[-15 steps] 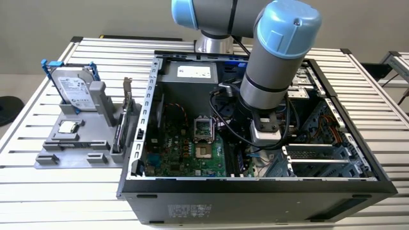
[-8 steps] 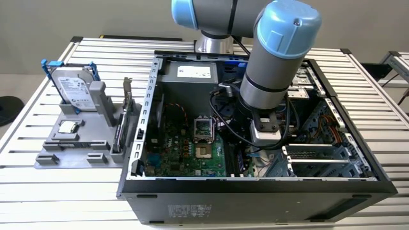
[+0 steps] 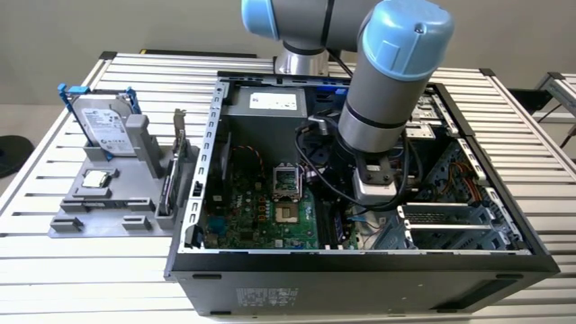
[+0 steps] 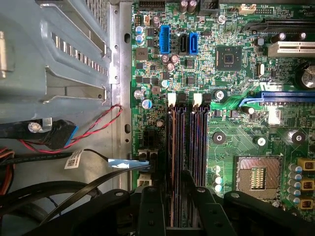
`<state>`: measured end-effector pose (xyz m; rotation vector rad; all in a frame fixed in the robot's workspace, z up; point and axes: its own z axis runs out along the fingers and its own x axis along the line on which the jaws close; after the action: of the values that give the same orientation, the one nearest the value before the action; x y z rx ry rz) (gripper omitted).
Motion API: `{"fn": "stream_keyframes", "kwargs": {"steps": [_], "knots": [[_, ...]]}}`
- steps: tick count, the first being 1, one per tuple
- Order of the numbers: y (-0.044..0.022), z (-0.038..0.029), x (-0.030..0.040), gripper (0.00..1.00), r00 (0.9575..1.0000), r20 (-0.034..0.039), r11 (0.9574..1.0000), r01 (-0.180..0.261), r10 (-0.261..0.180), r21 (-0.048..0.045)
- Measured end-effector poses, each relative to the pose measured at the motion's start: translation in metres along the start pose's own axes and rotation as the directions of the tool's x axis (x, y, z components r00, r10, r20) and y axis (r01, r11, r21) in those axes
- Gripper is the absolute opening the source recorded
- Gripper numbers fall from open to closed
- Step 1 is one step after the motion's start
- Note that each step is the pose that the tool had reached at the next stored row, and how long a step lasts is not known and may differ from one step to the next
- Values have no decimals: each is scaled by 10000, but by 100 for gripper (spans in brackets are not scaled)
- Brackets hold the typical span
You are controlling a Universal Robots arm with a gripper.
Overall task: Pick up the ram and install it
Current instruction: 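Insert the ram into the slot, then press down the ram until it locks into place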
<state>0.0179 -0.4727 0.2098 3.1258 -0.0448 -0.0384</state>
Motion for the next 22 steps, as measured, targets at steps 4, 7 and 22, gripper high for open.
{"fn": "stream_keyframes", "kwargs": {"steps": [4,7,22], "knots": [[0,-45,-1,100,10000,0,10000,0,0,1],[1,-86,-2,100,10000,0,10000,-1,1,0],[4,-191,-27,100,10000,0,10000,-7,7,7]]}}
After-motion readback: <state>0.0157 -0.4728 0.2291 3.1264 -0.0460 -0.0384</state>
